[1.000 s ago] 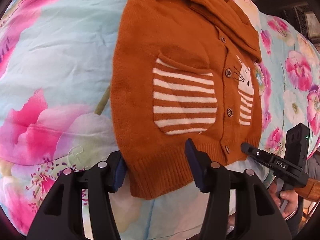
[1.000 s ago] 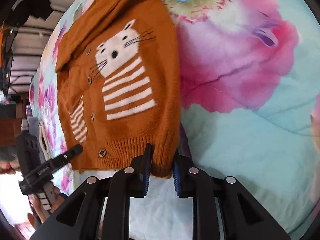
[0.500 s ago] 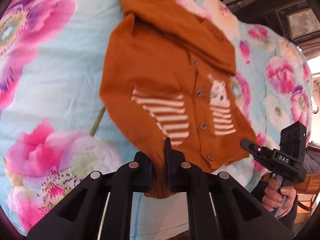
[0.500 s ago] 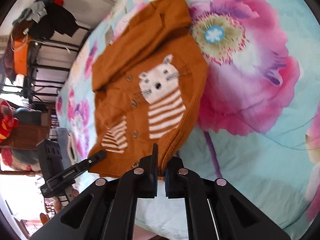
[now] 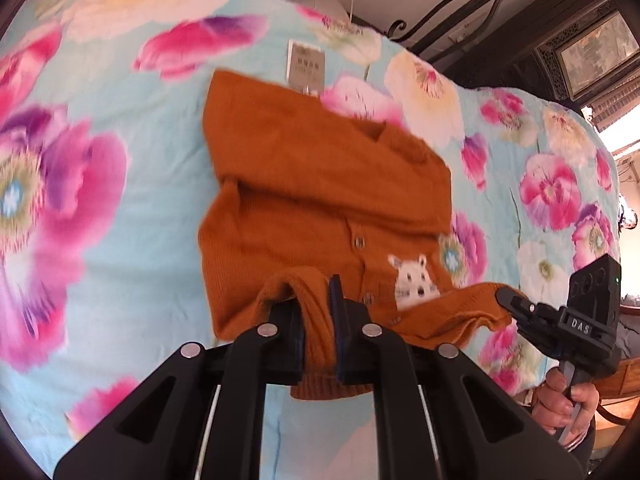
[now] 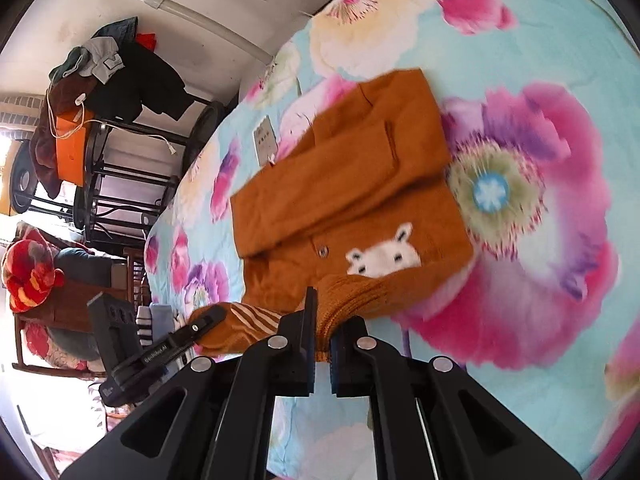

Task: Fold small clothes
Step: 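Close the left tool on the hem and lift it with both tools toward the collar, then lay the hem over the collar and open both tools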

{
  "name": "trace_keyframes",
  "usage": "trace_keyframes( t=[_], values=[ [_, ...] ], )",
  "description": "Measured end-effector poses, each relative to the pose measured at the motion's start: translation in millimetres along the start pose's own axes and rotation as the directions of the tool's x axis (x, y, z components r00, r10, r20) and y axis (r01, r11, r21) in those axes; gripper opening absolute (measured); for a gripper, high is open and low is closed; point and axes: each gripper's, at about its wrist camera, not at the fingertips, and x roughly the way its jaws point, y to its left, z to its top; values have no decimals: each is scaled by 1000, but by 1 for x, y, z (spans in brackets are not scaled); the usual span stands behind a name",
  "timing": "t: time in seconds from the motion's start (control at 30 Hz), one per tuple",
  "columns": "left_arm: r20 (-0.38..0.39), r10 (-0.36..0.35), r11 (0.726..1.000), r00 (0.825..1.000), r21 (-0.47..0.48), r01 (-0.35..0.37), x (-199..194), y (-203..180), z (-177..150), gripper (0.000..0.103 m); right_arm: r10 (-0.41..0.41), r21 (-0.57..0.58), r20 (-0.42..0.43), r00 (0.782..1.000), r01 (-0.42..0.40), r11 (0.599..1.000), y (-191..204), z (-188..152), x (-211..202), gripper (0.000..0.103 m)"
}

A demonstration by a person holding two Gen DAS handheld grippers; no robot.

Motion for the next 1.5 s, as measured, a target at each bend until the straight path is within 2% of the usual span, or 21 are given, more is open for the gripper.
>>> trace_keyframes(
  t=[0.17,0.27,0.5,0.63,0.8,0.87,0.93,0.97,1.03,1.13,1.2,1.3,1.37,1.43,1.47,1.5],
  values=[
    [17,22,1000,1000,13,-23,6,-3,30,9,-11,-9,6,1000,11,1000,6,20,8,5],
    [35,24,1000,999,16,-24,7,-6,45,9,-24,-9,35,999,25,1000,9,45,18,5],
    [74,52,997,996,50,-56,20,-19,84,9,-3,31,105,994,0,1000,8,95,37,5],
    [62,90,993,994,71,-94,43,-17,104,9,-6,46,121,993,1,999,6,117,52,5],
    [36,95,995,995,39,-97,64,0,120,9,-37,73,109,993,29,997,-5,137,81,6],
    [28,102,995,994,21,-102,68,6,126,15,-38,88,101,994,29,996,-11,142,90,15],
    [36,99,995,994,0,-99,65,11,129,21,-93,101,118,989,81,992,-16,146,89,48],
    [43,100,995,994,-6,-100,62,13,131,25,-98,105,131,986,85,991,-16,147,87,53],
    [84,128,992,988,-11,-127,52,14,133,43,-90,108,146,985,74,991,-16,150,82,53],
    [114,134,991,984,-21,-132,41,15,136,44,-91,92,170,981,76,993,-10,148,74,48],
    [111,106,994,988,-8,-106,42,10,135,44,-89,45,166,982,82,996,-2,144,73,34],
    [81,93,992,992,76,-99,56,-11,126,44,-95,-60,136,986,104,993,17,133,81,25],
    [41,107,984,993,136,-112,74,-25,115,45,-84,-124,87,993,95,988,27,122,94,24],
    [5,176,968,984,180,-174,97,-29,103,46,-86,-168,30,996,90,982,31,113,107,24],
    [-11,233,955,972,190,-227,108,-26,98,46,-100,-188,-6,995,97,977,30,110,115,24],
    [-23,282,943,959,194,-272,116,-20,94,48,-151,-199,-32,988,142,970,24,107,123,19]
  ],
)
